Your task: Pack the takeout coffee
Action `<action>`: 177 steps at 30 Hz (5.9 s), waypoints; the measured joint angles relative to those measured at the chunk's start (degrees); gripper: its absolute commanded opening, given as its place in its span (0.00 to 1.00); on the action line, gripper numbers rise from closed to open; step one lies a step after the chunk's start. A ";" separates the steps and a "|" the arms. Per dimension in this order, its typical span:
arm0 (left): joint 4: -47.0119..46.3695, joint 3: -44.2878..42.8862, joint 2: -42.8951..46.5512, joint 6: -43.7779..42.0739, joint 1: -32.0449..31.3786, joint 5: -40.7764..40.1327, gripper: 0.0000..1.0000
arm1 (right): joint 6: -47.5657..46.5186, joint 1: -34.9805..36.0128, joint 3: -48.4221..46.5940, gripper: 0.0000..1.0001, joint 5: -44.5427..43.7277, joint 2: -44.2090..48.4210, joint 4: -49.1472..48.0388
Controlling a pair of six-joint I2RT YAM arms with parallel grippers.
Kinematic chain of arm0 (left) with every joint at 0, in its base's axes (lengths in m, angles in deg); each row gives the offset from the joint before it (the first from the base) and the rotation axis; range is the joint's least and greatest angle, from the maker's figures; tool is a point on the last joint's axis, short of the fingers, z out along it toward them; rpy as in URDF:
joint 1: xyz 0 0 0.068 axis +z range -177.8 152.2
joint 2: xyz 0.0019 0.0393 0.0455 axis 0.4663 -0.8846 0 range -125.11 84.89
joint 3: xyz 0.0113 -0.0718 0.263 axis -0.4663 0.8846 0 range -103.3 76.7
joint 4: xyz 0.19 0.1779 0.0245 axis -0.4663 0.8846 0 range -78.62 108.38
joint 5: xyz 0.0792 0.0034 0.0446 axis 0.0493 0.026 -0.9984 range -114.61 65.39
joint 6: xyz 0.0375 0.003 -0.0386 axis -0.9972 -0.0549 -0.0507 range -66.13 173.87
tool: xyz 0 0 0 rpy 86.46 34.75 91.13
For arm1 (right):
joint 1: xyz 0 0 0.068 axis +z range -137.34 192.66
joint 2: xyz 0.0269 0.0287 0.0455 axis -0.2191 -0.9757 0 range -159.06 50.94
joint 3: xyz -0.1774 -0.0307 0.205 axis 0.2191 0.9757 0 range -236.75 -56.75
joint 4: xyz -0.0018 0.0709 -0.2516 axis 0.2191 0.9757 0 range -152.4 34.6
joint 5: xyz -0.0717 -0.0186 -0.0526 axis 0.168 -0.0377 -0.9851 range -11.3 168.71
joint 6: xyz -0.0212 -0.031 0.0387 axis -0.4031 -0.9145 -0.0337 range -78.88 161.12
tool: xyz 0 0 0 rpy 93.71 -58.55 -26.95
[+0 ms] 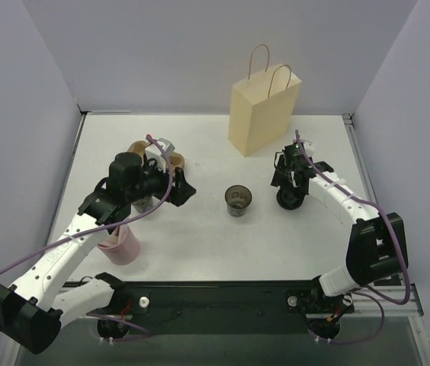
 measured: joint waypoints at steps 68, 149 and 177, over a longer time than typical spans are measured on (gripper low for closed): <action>-13.46 -4.55 0.96 24.11 -2.47 14.73 0.77 | 10.91 6.56 12.31 0.15 48.63 39.30 -28.61; -21.88 -3.52 -5.40 3.56 -14.97 10.93 0.00 | 30.18 10.21 14.47 0.77 49.96 46.99 -26.77; 26.67 -45.57 -48.33 13.57 -16.59 -21.59 0.00 | 5.05 10.21 7.45 0.77 10.62 40.35 15.06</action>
